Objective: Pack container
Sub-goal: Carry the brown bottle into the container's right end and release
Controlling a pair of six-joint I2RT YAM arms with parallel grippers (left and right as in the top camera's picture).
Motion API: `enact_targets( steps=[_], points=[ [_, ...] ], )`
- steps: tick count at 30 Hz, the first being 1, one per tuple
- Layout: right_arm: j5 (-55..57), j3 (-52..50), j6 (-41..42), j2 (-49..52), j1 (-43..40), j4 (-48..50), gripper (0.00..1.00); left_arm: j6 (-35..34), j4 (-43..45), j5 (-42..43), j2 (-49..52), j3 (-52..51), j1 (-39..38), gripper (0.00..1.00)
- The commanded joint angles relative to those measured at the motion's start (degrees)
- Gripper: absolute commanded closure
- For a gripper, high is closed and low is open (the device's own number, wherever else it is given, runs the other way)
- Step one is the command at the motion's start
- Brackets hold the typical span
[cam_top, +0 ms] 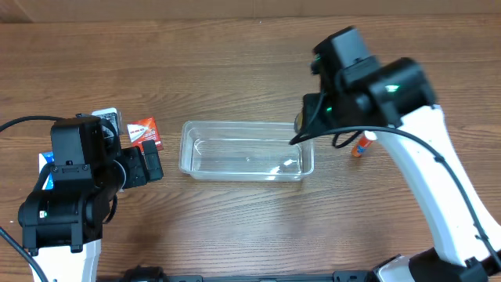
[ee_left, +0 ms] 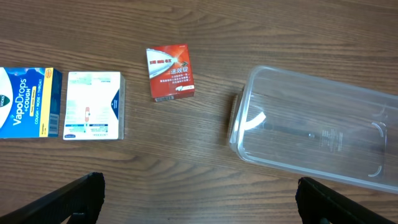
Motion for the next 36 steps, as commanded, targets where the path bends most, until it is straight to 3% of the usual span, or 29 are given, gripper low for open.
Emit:
enact_targets(
  steps=[1, 14, 27, 30, 32, 34, 36],
  points=[
    [1.7, -6.5, 5.2, 0.7, 1.4, 3.3, 0.96, -0.8, 0.1, 0.6, -0.1, 1.5, 0.3, 0.00],
    [4.2, -27.8, 5.1, 1.0, 1.2, 24.8, 0.96, -0.8, 0.0, 0.6, -0.1, 1.5, 0.3, 0.00],
    [7.8, -28.9, 4.4, 6.4, 1.1, 28.5, 0.96, -0.8, -0.6, 0.6, -0.1, 1.5, 0.3, 0.00],
    [7.3, -28.9, 3.4, 6.9, 1.1, 28.5, 0.89, -0.8, -0.5, 0.6, -0.1, 1.5, 0.3, 0.00],
    [7.4, -28.9, 3.4, 6.9, 1.1, 28.6, 0.72, -0.8, -0.6, 0.6, -0.1, 1.5, 0.3, 0.00],
    [7.4, -28.9, 3.3, 6.9, 1.1, 28.7, 0.65, -0.8, -0.5, 0.6, -0.1, 1.5, 0.3, 0.00],
    [7.4, -28.9, 3.3, 6.9, 1.1, 28.7, 0.45, -0.8, -0.5, 0.6, -0.1, 1.5, 0.3, 0.00]
  ],
)
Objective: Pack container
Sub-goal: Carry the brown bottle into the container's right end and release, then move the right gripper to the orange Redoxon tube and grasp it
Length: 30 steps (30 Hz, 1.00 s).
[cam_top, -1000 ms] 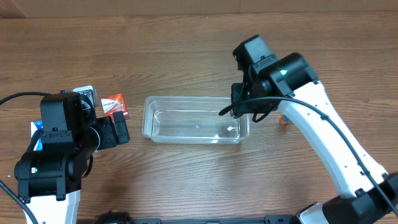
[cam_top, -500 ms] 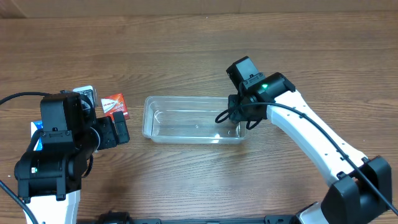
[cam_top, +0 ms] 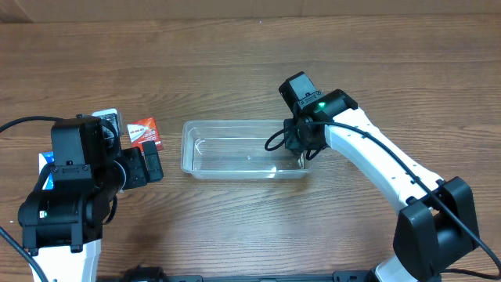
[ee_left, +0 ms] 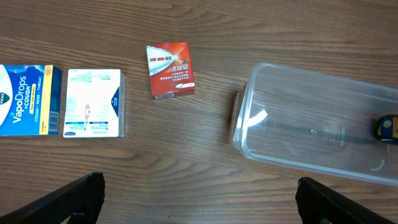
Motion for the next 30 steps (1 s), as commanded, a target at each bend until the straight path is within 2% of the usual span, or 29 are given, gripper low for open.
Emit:
enact_targets(
  steps=[1, 4, 10, 15, 18, 23, 26, 30],
  points=[
    [1.0, 0.0, -0.3, 0.0, -0.2, 0.4, 0.41, -0.8, -0.1, 0.6, -0.1, 1.5, 0.3, 0.00],
    [1.0, 0.0, -0.3, 0.0, -0.2, 0.4, 0.32, -0.8, -0.1, 0.6, -0.1, 1.5, 0.3, 0.00],
    [1.9, 3.4, -2.2, -1.2, -0.1, -0.9, 0.28, -0.8, 0.0, 0.6, -0.1, 1.5, 0.3, 0.00],
    [4.0, 15.7, -3.6, -5.0, -0.1, -8.4, 0.24, -0.8, 0.0, 0.6, -0.1, 1.5, 0.3, 0.00],
    [6.8, 23.6, -3.6, -6.7, -1.3, -13.7, 0.17, -0.8, 0.0, 0.6, -0.1, 1.5, 0.3, 0.00],
    [8.2, 30.2, -2.9, -7.7, -9.3, -21.5, 0.10, -0.8, 0.0, 0.6, -0.1, 1.5, 0.3, 0.00],
    [4.9, 29.2, -2.5, -7.4, -16.3, -24.5, 0.04, -0.8, 0.0, 0.6, -0.1, 1.5, 0.3, 0.00],
    [-1.2, 24.8, -3.3, -7.0, -24.3, -25.0, 0.04, -0.8, 0.1, 0.6, -0.1, 1.5, 0.3, 0.00]
  ],
)
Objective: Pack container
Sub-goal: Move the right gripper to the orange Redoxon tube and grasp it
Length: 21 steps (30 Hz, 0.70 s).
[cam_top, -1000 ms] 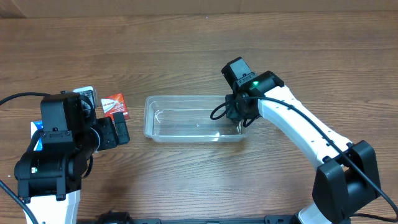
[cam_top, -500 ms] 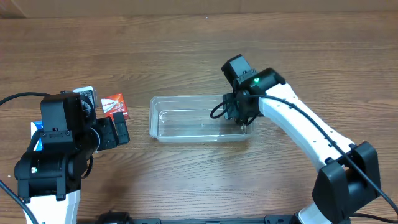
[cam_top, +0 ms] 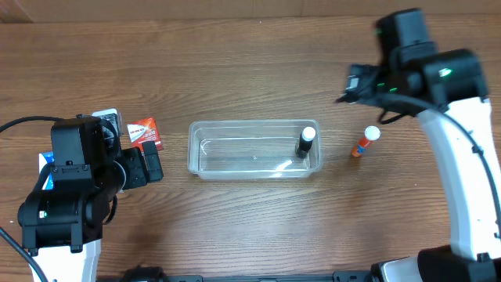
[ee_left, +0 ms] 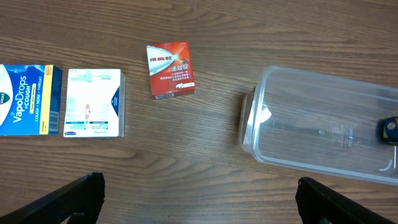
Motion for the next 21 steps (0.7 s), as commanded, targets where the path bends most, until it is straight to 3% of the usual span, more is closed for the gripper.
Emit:
enact_targets(
  steps=[1, 16, 21],
  points=[
    [-6.8, -5.2, -0.7, 1.2, -6.4, 0.3, 0.04, -0.8, 0.2, 0.6, -0.1, 1.4, 0.3, 0.00],
    [-8.8, -27.0, -4.8, 3.1, -9.5, 14.0, 0.04, -0.8, 0.2, 0.6, -0.1, 1.4, 0.3, 0.00],
    [-8.8, -27.5, -4.8, 5.8, -9.5, 15.3, 0.12, -0.8, 0.2, 0.6, -0.1, 1.4, 0.3, 0.00]
  ],
)
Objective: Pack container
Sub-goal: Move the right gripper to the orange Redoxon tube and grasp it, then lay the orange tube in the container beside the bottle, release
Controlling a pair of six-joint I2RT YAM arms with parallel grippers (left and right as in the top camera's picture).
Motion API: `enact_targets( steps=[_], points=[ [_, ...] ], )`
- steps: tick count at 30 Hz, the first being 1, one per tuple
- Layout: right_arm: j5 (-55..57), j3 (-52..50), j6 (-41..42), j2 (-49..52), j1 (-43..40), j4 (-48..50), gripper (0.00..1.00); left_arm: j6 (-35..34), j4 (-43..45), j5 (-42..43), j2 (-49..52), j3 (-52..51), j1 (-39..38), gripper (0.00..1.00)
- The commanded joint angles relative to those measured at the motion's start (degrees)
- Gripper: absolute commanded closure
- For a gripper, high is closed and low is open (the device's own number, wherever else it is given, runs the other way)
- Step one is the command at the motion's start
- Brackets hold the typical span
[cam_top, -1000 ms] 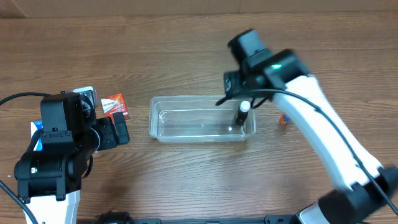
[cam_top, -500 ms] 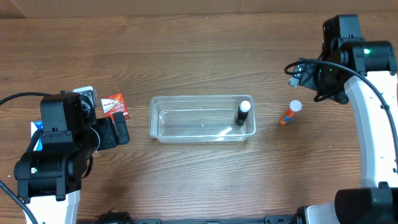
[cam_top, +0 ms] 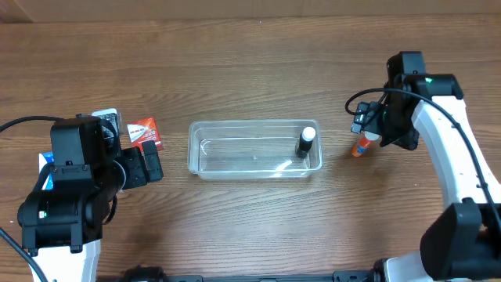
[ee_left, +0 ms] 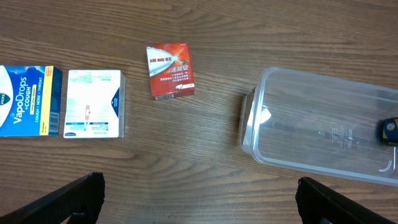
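Observation:
A clear plastic container [cam_top: 192,149] sits mid-table, also in the left wrist view [ee_left: 250,121]. A black tube with a white cap [cam_top: 304,142] rests at its right end, and its dark end shows at the edge of the left wrist view [ee_left: 390,130]. An orange stick [cam_top: 357,150] lies right of the container. My right gripper [cam_top: 373,131] is low over the stick's upper end and hides its cap; its jaws cannot be made out. My left gripper [ee_left: 199,199] hovers open over bare wood left of the container.
Left of the container lie a red box [ee_left: 170,71], a white box [ee_left: 93,104] and a blue VapoDrops box [ee_left: 28,101]. In the overhead view the left arm covers most of these, with the red box [cam_top: 144,131] showing.
My right gripper was higher and further back, right of the container; now it is down at the orange stick, covering its white cap. Container, tube, boxes and left arm are unchanged.
First the container was empty, with my right arm above its right end. Then the right gripper was down inside that end with the black tube. After that the tube lay in the container, which had shifted slightly right, with the gripper away. Now the gripper is at the orange stick.

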Motion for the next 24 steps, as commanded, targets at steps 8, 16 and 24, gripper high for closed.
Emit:
enact_targets(
  steps=[8, 16, 24],
  points=[
    [-0.5, -0.4, -0.2, 2.7, 0.0, 1.0, 0.33, -0.8, 0.2, 0.6, -0.1, 1.3, 0.3, 0.00],
    [-0.5, -0.4, -0.2, 2.7, 0.0, 0.9, 0.53, -0.8, 0.2, 0.6, -0.1, 1.3, 0.3, 0.00],
    [-0.6, -0.4, -0.2, 2.7, 0.0, 0.9, 0.66, -0.8, 0.1, 0.6, 0.0, 1.3, 0.3, 0.00]
  ],
)
